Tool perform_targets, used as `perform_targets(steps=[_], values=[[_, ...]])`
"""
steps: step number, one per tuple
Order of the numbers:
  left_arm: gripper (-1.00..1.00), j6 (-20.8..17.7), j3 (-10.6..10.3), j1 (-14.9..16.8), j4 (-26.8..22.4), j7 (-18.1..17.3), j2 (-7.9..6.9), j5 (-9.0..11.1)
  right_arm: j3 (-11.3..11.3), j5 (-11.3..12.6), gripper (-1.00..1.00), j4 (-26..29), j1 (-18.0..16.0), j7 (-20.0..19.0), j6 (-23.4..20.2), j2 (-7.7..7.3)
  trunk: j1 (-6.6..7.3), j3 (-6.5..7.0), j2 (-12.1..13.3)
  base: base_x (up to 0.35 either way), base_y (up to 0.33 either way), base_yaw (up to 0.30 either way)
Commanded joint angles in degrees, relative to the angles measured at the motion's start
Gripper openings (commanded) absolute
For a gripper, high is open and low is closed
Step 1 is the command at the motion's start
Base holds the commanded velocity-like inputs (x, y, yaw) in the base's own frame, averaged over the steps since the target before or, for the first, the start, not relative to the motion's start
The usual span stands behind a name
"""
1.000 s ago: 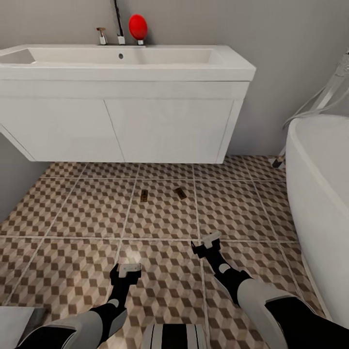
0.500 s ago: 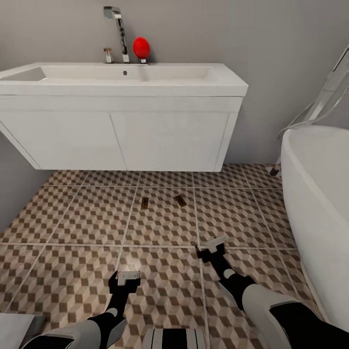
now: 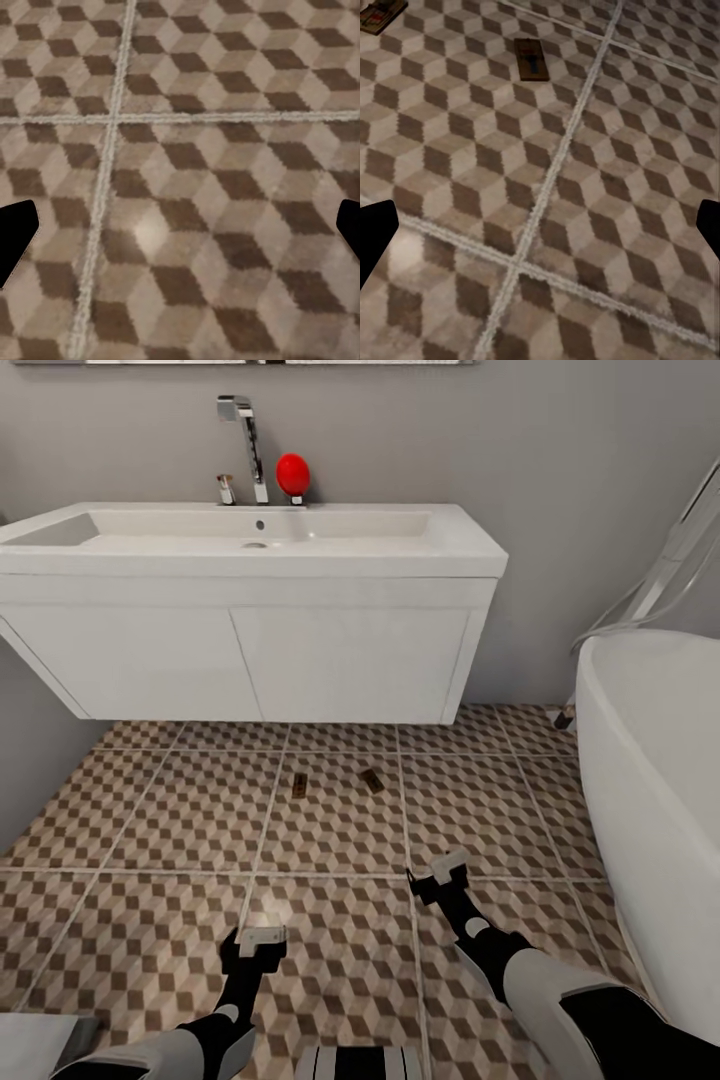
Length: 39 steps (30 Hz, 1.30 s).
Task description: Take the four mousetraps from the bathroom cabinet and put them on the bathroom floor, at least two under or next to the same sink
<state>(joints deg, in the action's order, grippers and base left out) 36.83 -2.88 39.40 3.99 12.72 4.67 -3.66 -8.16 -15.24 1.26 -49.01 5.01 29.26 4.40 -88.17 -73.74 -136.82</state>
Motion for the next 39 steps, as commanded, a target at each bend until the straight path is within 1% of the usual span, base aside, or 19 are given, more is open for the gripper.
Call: perform_targets(steps=[1,16,18,19,22,39], values=[[1.00,0.3,-0.3,0.1,0.2,0.6,0.00,-0.4,-0.4,-0.2,1.00,-0.1,0.0,0.5,0.1,0.00,0.23,0.15,0.4,0.000,0.000,0.000],[1.00,0.3,-0.3,0.0,0.2,0.7,-0.97,-0.3,-0.4,-0.2,1.00,-0.1,0.1,0.5,0.1,-0.01,3.53,2.84,6.4,0.000,0.000,0.000],[1.00,0.3,-0.3,0.0,0.2,0.7,-1.18,-0.3,-0.4,-0.2,1.00,-0.1,0.2,0.5,0.1,0.00,3.97,3.20,7.2,0.000,0.000,0.000],[1.00,0.3,-0.3,0.0,0.2,0.7,-1.52,-0.2,-0.4,-0.2,1.00,-0.1,0.3,0.5,0.1,0.00,4.19,3.38,7.6,0.000,0.000,0.000],[1.00,0.2,-0.3,-0.1,0.2,0.7,-1.73,-0.2,-0.4,-0.2,1.00,-0.1,0.3,0.5,0.1,0.00,4.85,3.92,8.8,0.000,0.000,0.000],[1.00,0.2,-0.3,-0.1,0.2,0.7,-1.94,-0.2,-0.4,-0.2,1.00,-0.1,0.3,0.5,0.1,0.01,8.58,6.97,15.6,0.000,0.000,0.000]])
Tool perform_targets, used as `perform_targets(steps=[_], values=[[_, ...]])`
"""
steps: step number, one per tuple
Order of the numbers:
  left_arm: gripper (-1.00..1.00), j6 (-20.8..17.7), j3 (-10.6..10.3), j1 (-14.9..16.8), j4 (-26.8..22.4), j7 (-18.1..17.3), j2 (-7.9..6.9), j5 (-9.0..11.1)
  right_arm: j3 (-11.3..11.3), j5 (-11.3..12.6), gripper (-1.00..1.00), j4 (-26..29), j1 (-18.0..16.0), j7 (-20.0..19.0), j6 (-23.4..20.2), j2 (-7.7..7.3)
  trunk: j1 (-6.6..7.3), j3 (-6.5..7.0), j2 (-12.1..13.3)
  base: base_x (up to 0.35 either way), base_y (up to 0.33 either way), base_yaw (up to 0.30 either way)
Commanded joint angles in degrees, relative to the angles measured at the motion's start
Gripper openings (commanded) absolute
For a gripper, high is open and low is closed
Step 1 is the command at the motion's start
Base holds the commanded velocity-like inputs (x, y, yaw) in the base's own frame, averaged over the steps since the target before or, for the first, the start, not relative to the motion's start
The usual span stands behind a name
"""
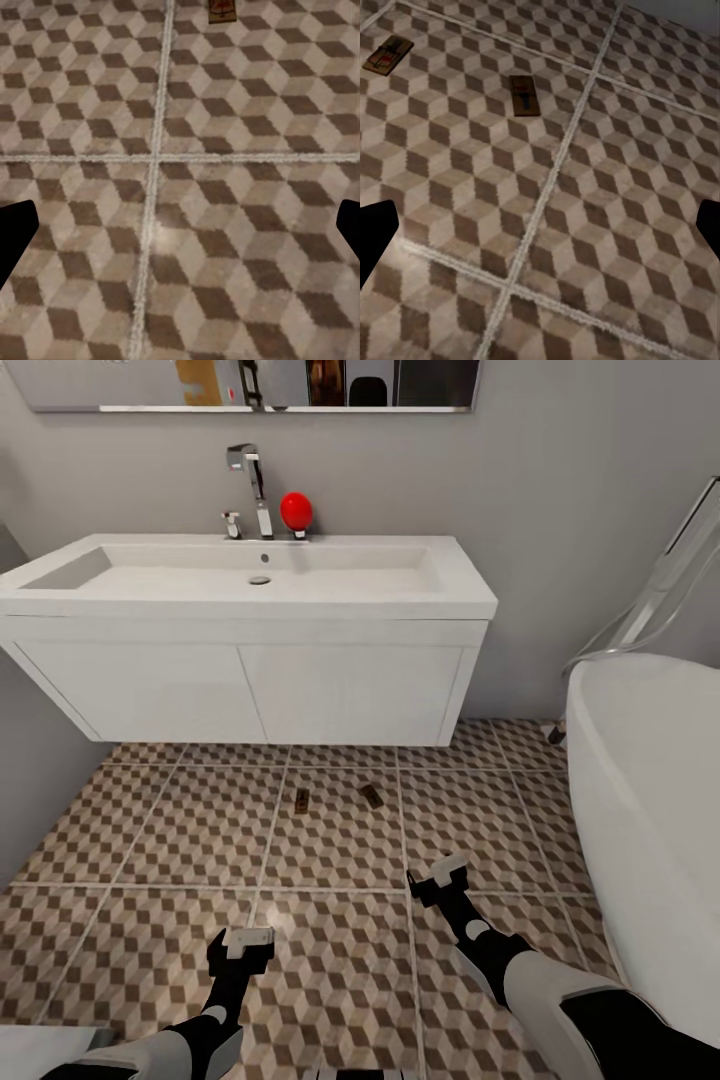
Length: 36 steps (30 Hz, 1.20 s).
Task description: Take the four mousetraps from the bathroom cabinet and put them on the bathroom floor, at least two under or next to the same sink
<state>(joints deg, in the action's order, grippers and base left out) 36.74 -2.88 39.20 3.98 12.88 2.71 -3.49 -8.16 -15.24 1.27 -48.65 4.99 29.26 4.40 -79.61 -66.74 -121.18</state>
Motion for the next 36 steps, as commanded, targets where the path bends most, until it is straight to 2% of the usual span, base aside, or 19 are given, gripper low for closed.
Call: perform_targets(steps=[1,36], values=[[1.00,0.3,-0.3,0.1,0.2,0.6,0.02,-0.4,-0.4,-0.2,1.00,-0.1,0.0,0.5,0.1,0.00,0.23,0.15,0.4,0.000,0.000,0.000],[1.00,0.3,-0.3,0.0,0.2,0.6,0.02,-0.4,-0.4,-0.2,1.00,-0.1,0.0,0.5,-0.1,0.08,7.92,6.43,14.4,0.000,0.000,0.000]])
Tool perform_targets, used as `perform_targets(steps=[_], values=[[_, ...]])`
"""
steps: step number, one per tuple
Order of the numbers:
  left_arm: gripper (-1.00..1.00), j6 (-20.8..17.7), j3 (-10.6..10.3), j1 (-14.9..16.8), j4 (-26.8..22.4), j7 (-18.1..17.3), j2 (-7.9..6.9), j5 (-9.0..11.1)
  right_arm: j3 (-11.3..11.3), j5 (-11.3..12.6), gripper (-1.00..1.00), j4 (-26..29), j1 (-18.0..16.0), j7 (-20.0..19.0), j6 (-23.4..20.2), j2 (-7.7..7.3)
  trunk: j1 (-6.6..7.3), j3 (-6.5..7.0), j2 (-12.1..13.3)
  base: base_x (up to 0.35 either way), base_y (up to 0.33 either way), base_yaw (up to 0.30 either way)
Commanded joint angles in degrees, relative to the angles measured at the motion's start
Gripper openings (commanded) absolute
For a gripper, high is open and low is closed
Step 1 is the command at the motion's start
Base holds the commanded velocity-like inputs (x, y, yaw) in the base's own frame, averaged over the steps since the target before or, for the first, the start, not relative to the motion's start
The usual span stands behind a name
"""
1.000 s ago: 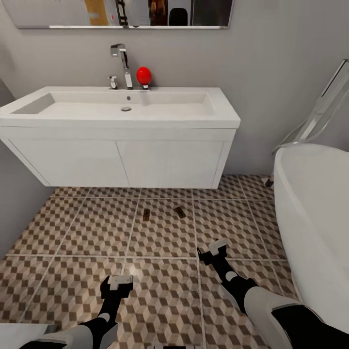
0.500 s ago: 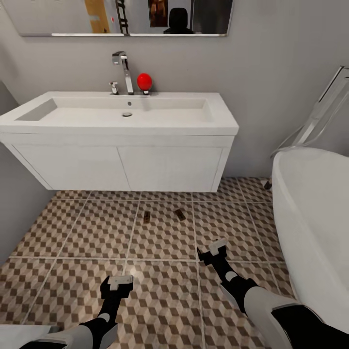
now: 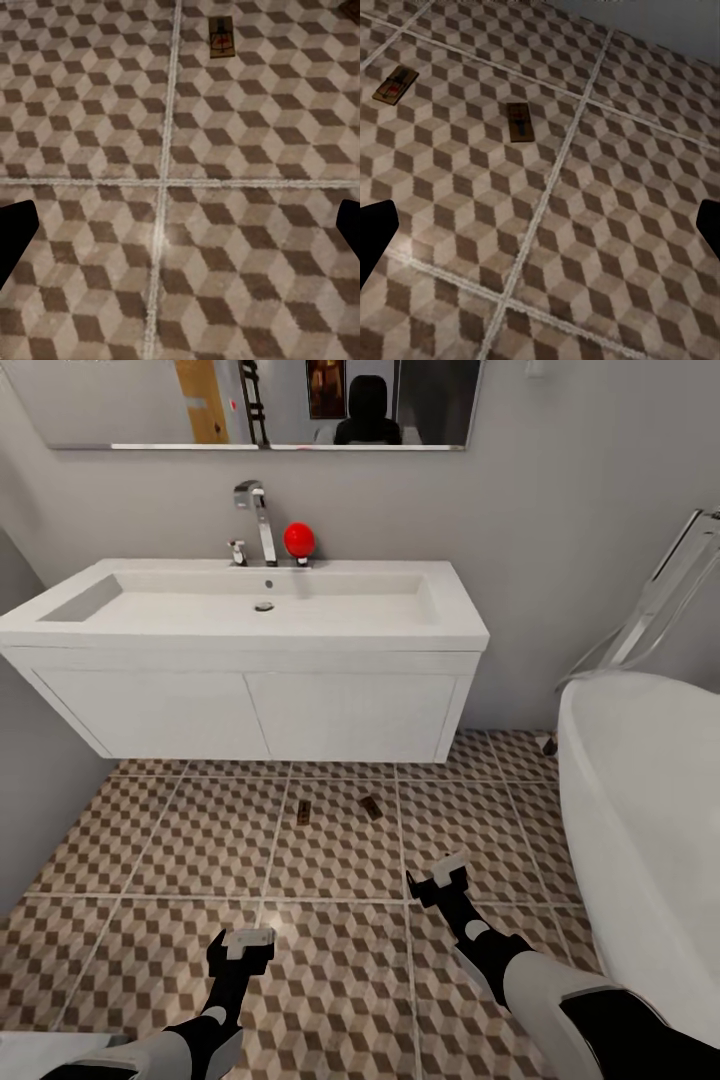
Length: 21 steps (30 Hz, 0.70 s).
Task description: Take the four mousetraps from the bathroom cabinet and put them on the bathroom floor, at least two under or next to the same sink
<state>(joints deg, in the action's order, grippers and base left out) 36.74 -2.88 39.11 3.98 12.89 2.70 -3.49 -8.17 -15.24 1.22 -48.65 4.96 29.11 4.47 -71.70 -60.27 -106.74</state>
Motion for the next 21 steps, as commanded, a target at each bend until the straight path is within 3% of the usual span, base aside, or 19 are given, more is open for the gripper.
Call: perform_targets(steps=[1,21], values=[[1.00,0.3,-0.3,0.1,0.2,0.6,0.02,-0.4,-0.4,-0.2,1.00,-0.1,0.0,0.5,0.1,0.01,0.23,0.15,0.4,0.000,0.000,0.000],[1.00,0.3,-0.3,0.1,0.2,0.6,0.05,-0.4,-0.4,-0.2,1.00,-0.1,0.0,0.5,0.1,0.03,4.62,3.74,8.4,0.000,0.000,0.000]])
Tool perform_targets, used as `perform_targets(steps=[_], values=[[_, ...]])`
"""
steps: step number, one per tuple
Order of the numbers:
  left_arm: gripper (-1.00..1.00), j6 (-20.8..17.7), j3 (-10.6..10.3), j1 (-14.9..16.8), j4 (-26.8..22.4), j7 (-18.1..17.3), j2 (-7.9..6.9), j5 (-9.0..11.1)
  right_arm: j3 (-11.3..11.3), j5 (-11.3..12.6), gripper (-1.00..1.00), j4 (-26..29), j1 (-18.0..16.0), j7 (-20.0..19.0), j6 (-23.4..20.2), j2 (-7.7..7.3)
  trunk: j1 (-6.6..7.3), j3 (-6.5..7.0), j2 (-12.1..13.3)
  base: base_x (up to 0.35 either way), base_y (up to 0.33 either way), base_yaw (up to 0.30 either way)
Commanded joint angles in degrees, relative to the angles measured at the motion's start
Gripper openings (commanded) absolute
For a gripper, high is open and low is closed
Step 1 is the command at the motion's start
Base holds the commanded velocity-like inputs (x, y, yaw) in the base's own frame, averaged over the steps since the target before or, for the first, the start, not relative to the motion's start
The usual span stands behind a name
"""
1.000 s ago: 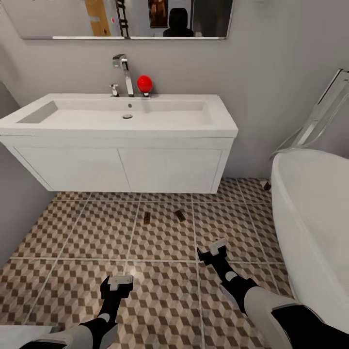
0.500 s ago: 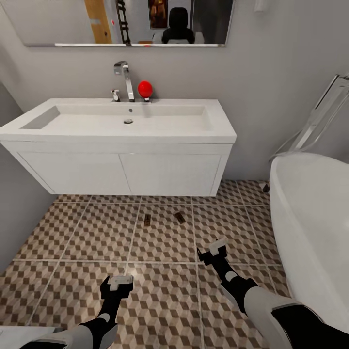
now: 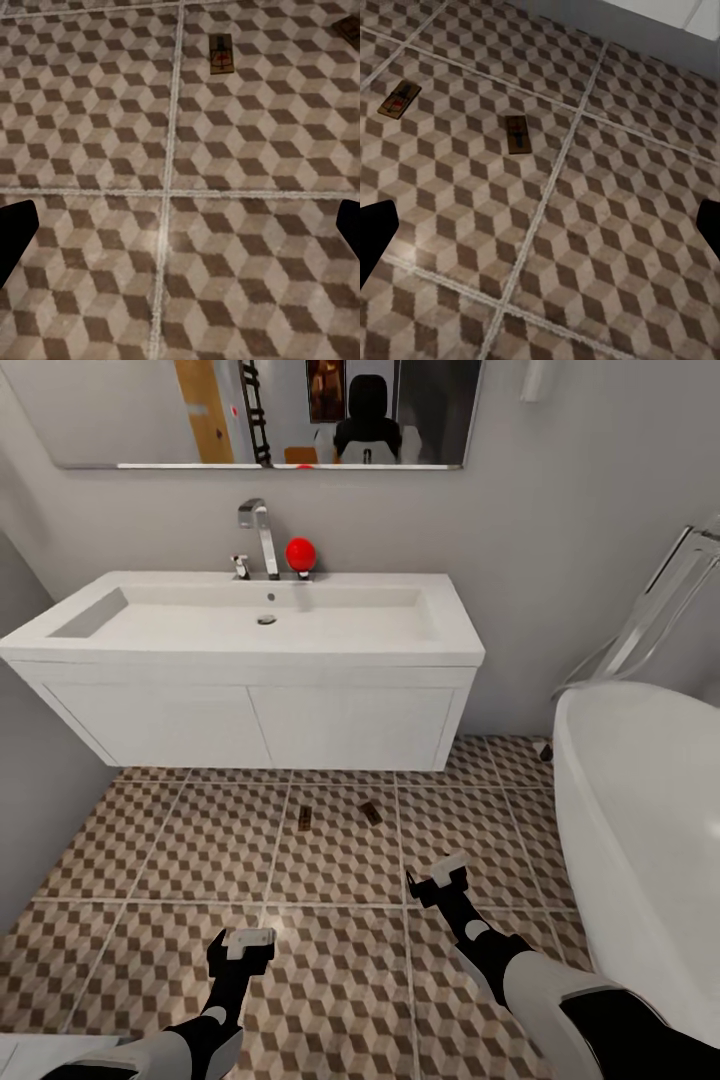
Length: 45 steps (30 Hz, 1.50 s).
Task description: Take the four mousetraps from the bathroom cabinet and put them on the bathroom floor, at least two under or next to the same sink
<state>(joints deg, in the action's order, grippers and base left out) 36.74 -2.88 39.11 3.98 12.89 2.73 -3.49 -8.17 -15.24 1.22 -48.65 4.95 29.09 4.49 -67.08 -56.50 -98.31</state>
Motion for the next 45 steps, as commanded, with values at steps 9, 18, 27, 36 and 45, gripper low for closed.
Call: perform_targets(steps=[9,18,27,36,45], values=[[1.00,0.2,-0.3,0.1,0.2,0.6,0.08,-0.4,-0.5,-0.2,1.00,-0.1,0.0,0.5,0.1,0.02,1.99,1.58,3.6,0.000,0.000,0.000],[1.00,0.2,-0.3,0.1,0.2,0.6,0.08,-0.4,-0.4,-0.2,1.00,-0.1,0.0,0.5,0.1,0.14,3.96,3.20,7.2,0.000,0.000,0.000],[1.00,0.2,-0.3,0.1,0.2,0.6,0.08,-0.4,-0.4,-0.2,1.00,-0.1,0.0,0.3,0.1,0.20,5.94,4.81,10.8,0.000,0.000,0.000],[1.00,0.1,-0.3,0.1,0.3,0.6,0.08,-0.4,-0.4,-0.2,1.00,-0.1,0.0,0.5,0.1,0.17,7.92,6.43,14.4,0.000,0.000,0.000],[1.00,0.1,-0.3,0.0,0.2,0.6,0.08,-0.4,-0.4,-0.2,1.00,-0.1,0.0,0.5,0.1,0.17,9.89,8.05,18.0,0.000,0.000,0.000]])
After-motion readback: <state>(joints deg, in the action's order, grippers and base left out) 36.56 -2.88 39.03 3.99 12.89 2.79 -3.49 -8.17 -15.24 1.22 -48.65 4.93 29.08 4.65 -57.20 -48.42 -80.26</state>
